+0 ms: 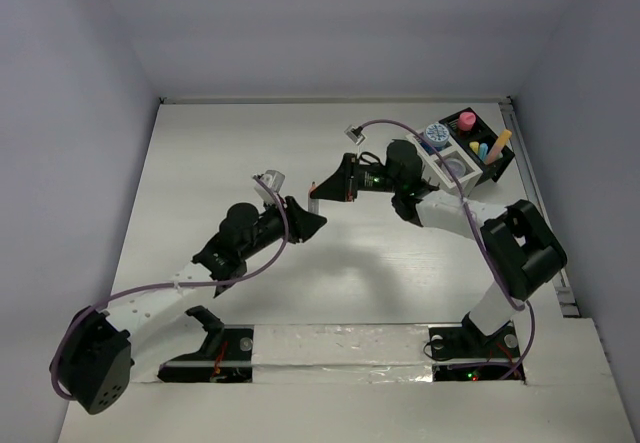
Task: Sort the stationery into containers
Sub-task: Pick up the pen from the center of the board, then pick up the pen cap from the center of the board.
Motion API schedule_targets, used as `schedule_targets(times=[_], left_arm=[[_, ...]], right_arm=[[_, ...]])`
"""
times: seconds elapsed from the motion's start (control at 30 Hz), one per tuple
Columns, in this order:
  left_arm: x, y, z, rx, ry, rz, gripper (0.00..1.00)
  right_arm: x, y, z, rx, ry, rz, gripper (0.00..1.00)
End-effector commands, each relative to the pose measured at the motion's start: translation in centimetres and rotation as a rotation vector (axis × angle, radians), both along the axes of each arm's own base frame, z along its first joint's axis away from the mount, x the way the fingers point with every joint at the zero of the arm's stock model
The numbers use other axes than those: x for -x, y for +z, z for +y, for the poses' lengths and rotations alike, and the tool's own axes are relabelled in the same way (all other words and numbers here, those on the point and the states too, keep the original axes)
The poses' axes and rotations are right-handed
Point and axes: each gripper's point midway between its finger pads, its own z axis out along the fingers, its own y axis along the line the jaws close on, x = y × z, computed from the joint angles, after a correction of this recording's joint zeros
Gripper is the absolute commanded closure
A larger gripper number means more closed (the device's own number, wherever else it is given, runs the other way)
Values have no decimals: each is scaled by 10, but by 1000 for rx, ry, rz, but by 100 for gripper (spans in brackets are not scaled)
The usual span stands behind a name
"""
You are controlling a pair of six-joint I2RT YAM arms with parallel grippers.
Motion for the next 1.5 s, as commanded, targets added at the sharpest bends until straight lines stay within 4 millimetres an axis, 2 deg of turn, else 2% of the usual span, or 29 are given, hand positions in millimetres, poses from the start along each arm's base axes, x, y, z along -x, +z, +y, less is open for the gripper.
schedule_targets(times=[0.0,0.07,0.13,0.27,0.37,0.4,0.47,0.5,0.53,0.6,0.63,0.73,0.77,0.87,0.9,0.93,0.97,1.0,1.03,1.1,1.17,1.2,1.23,1.3,1.33,1.37,1.4,1.43,1.47], left_arm=[[10,28,-7,88,-71,-83,71],[11,32,-6,96,-70,-95,80],[12,36,-4,103,-69,-109,84],[14,39,-3,106,-67,-118,100],[14,43,1,111,-53,-135,100],[13,44,3,110,-38,-138,100],[10,45,10,96,4,-146,100],[9,44,13,87,20,-147,100],[8,42,16,72,38,-138,100],[2,40,22,52,83,-135,100],[1,38,24,44,95,-130,100],[-4,31,28,25,121,-119,100],[-5,29,29,21,127,-119,100],[-7,23,31,-3,135,-116,100],[-7,22,31,-5,135,-118,100],[-6,22,32,-8,134,-128,100],[-6,20,32,-11,136,-133,100],[-6,19,32,-11,134,-137,100],[-6,18,32,-14,131,-138,100],[-5,19,30,-7,117,-154,100],[-5,22,29,-1,113,-168,100],[-5,24,28,3,110,-175,100],[-5,24,27,5,105,-176,100],[-6,28,25,14,94,-187,100],[-6,27,23,13,89,-185,100],[-6,29,22,20,85,-191,100],[-6,29,21,23,79,-191,100],[-6,29,20,23,76,-191,100],[-5,28,20,24,73,-192,100]], right_arm=[[9,31,1,-81,50,-74,100],[9,30,2,-81,57,-68,100],[10,30,2,-83,64,-62,100],[8,24,3,-81,60,-46,100],[4,18,5,-65,47,-23,83],[1,16,5,-58,34,-26,66],[-6,7,5,-11,-5,-23,49],[-8,4,4,6,-17,-25,37],[-8,-3,2,36,-26,-10,33],[-11,-1,-3,68,-70,-69,22],[-10,-7,-7,103,-79,-51,20],[-14,-10,-23,153,-142,-80,17],[-18,-9,-34,170,-187,-109,17],[-22,-28,-61,275,-268,-90,18],[-34,-39,-81,330,-340,-97,18],[-32,-41,-95,368,-369,-87,19],[-42,-43,-116,413,-449,-113,20],[-47,-54,-128,473,-493,-98,21],[-41,-64,-141,556,-519,-61,22],[-46,-69,-157,638,-562,-70,27],[-37,-58,-145,582,-482,-82,26],[-21,-46,-128,484,-382,-69,24],[-22,-27,-118,391,-360,-123,23],[-2,-12,-104,276,-278,-111,19],[1,-5,-98,252,-264,-126,19],[0,7,-96,242,-272,-147,18],[-10,9,-102,270,-339,-159,17],[-11,-2,-110,341,-370,-116,16],[-20,7,-117,382,-425,-138,16]])
